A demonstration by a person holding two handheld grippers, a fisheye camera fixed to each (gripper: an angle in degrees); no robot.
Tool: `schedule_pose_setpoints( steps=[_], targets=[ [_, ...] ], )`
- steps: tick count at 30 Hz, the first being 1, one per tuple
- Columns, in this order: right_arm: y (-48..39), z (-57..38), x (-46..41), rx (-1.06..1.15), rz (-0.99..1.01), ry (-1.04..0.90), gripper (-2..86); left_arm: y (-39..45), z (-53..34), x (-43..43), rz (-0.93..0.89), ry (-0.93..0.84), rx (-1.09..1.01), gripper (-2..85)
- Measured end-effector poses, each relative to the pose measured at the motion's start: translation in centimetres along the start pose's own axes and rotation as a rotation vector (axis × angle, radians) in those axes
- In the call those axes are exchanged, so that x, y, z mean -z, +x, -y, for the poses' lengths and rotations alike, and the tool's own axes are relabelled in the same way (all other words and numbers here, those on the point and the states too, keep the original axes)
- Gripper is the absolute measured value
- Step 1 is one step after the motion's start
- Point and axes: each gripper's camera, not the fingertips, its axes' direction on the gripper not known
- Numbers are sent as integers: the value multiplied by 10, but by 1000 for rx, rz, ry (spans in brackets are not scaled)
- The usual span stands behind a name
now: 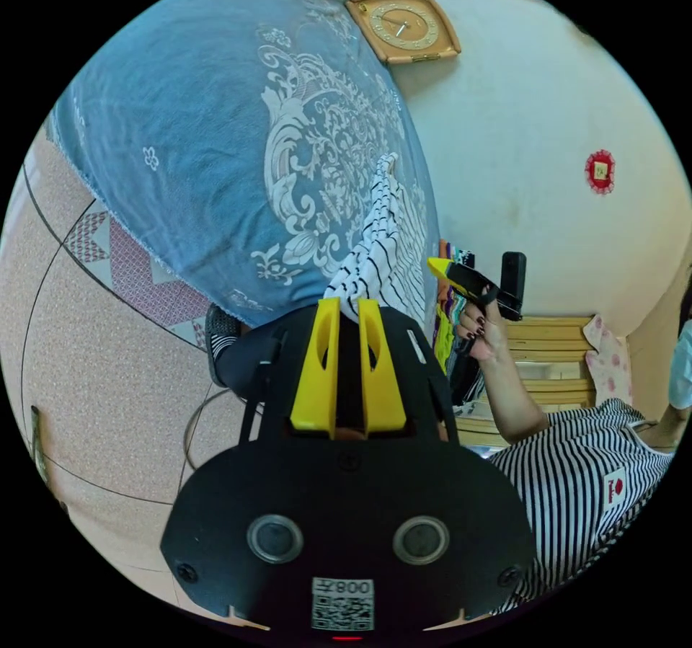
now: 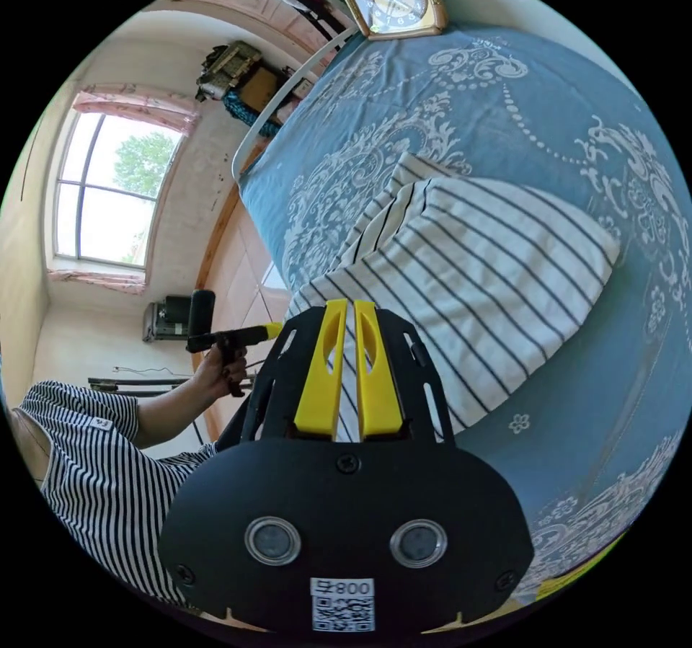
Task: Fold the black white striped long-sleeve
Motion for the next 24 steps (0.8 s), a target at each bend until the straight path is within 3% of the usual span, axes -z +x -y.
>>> schedule_pose_setpoints(
  steps=[5, 13, 20, 24],
  targets=[
    [-10, -34, -71, 17, -101, -173, 5, 16, -4, -7, -24, 9, 30, 50],
    [-21, -121, -61, -3, -18, -61, 2, 67, -18, -4, -70, 30, -35, 53],
    [21, -272, -55, -207, 59, 72, 2, 163, -26, -68, -18, -262, -339, 60],
    [49, -364, -78, -354, 146, 140, 7, 188, -27, -113, -61, -391, -347, 66]
  ],
)
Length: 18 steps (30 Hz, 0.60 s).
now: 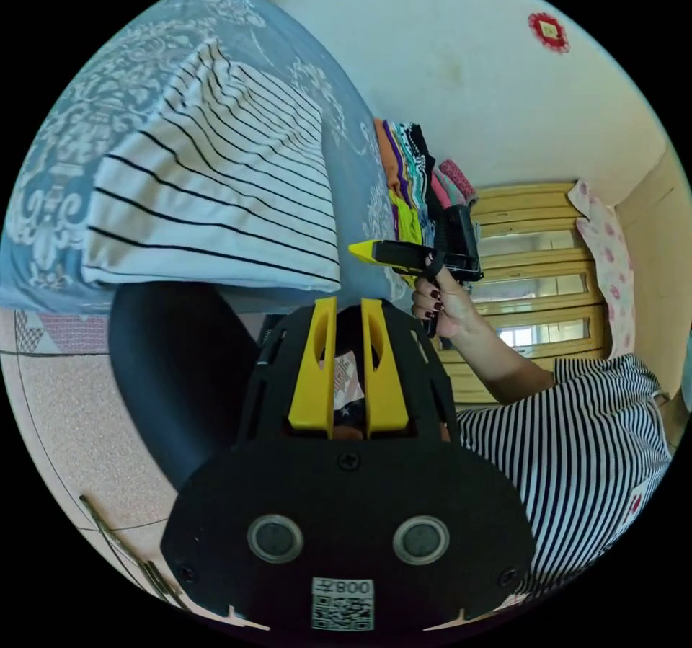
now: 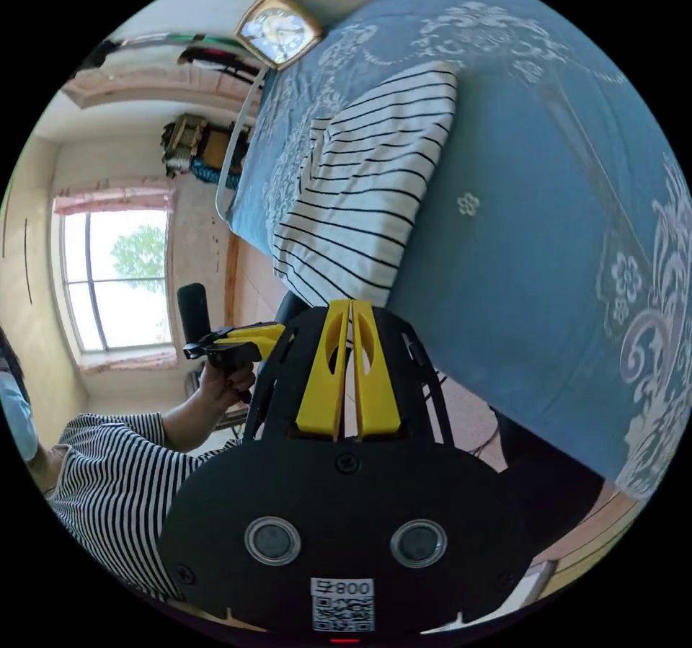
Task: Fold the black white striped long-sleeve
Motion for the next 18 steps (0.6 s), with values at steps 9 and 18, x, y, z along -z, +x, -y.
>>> schedule_pose_setpoints(
  steps=[9, 18],
  targets=[
    [78, -108, -61, -176, 234, 67, 46, 23, 38, -52, 60, -97, 55, 60],
    [106, -177, -143, -235, 399, 76, 81, 38, 44, -53, 45, -57, 55, 15]
  ],
)
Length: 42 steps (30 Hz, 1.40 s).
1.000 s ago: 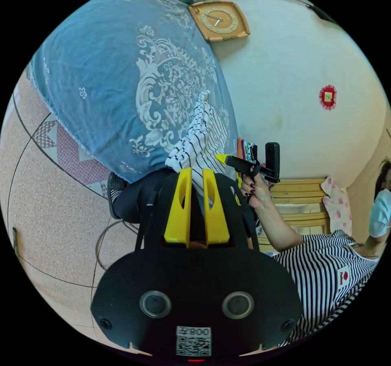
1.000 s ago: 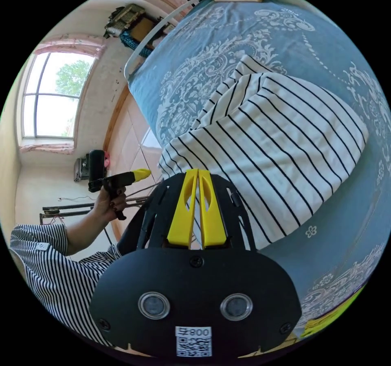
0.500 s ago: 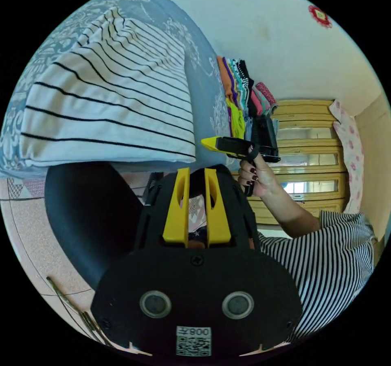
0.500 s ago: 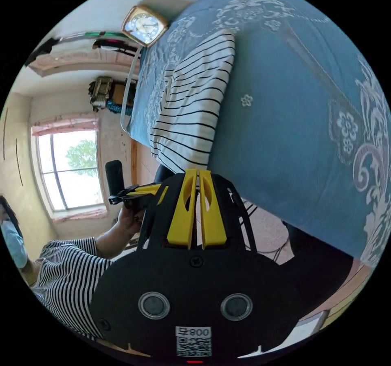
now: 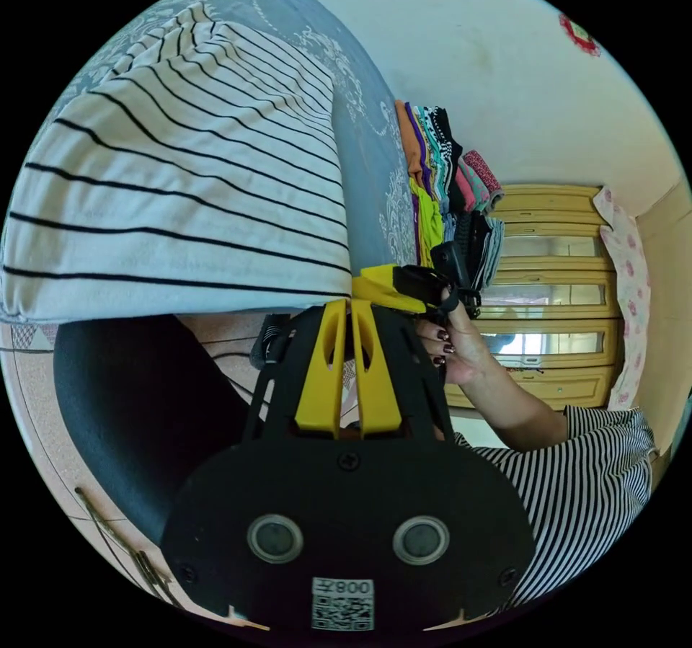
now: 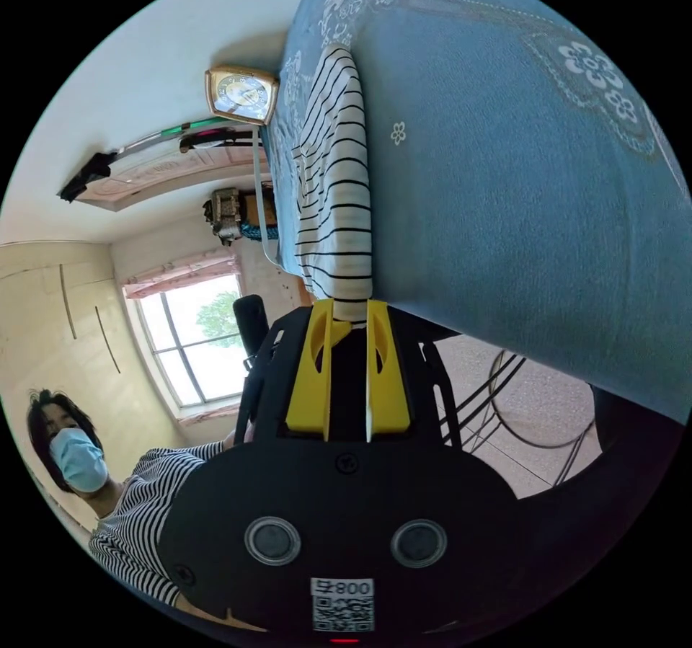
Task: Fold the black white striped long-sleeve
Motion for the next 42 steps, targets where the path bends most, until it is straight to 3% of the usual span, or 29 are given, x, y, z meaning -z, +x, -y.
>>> schedule_pose_setpoints(
  steps=[13, 30, 36, 42],
  targets=[
    [70, -67, -103, -43, 149, -16, 95, 9, -7, 19, -53, 42, -6, 9],
    [139, -111, -235, -84, 196, -36, 68, -6, -30, 61, -83, 34, -26, 7],
    [151, -119, -268, -52, 200, -47, 57, -43, -71, 137, -85, 229, 73, 30],
    [163, -120, -298, -1, 199, -54, 52, -118, -110, 194, -172, 433, 322, 92]
  ],
)
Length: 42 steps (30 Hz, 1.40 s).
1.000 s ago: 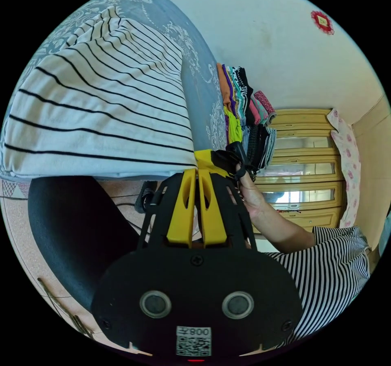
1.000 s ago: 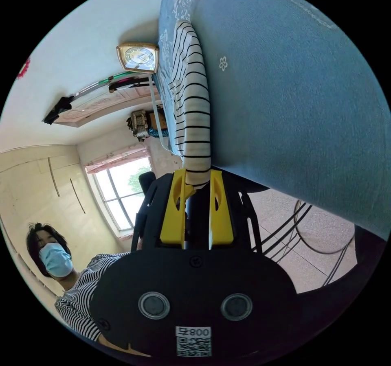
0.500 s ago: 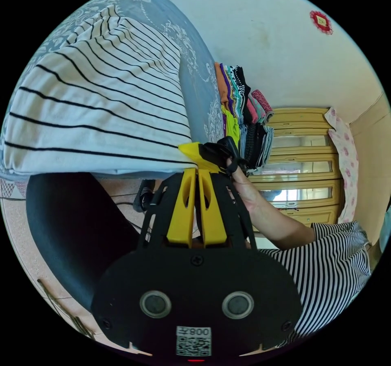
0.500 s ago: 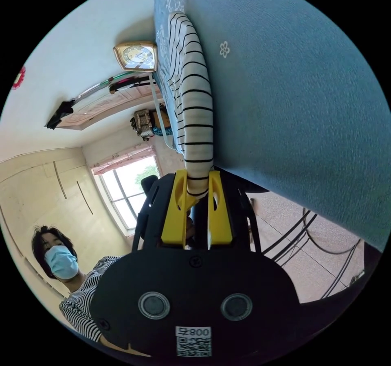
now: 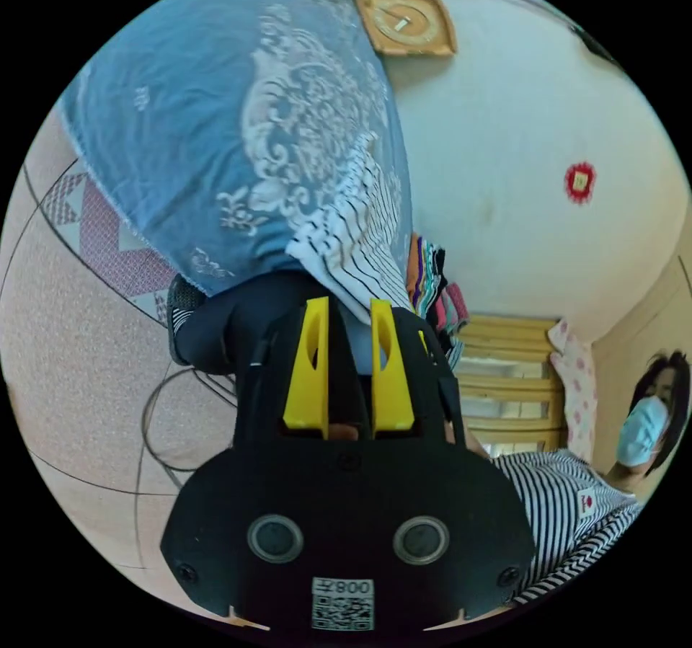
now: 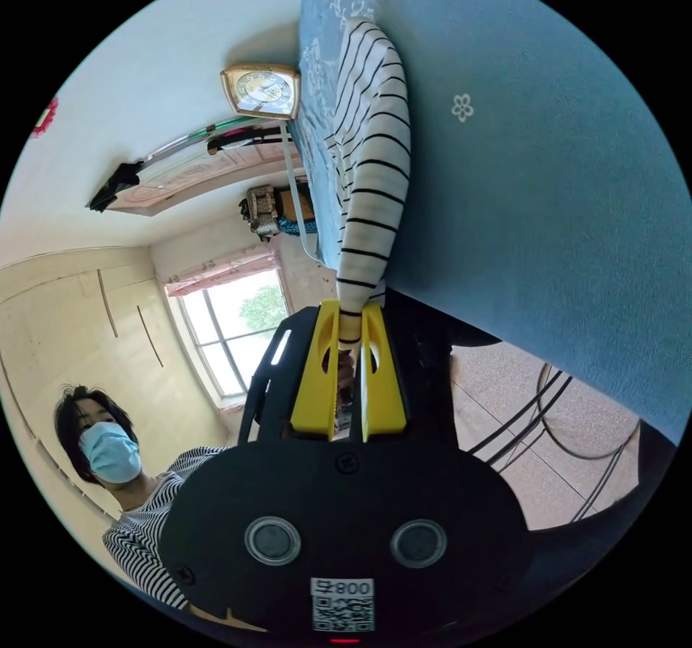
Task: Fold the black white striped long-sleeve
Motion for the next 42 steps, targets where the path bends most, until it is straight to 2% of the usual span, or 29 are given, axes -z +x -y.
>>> schedule_pose_setpoints(
  steps=[4, 7, 12, 14, 18, 33, 42],
  targets=[
    [23, 1, -15, 13, 0, 2, 51, -41, 11, 17, -158, 100, 168, 122],
    [44, 3, -25, 17, -2, 1, 51, -52, 23, 21, -236, 124, 219, 124],
    [87, 8, -39, 14, -14, 0, 50, -42, 50, 30, -234, 97, 207, 95],
    [105, 10, -42, 12, -15, 2, 48, -34, 60, 38, -195, 65, 208, 59],
    [152, 15, -46, 10, -25, 9, 43, -13, 69, 53, -262, 76, 153, 35],
    [338, 10, 6, 96, -62, 84, 29, 140, 110, 86, -405, -11, 0, 22],
    [458, -25, 61, 252, 6, 136, 26, 278, 140, 103, -525, -53, -125, 21]
  ],
)
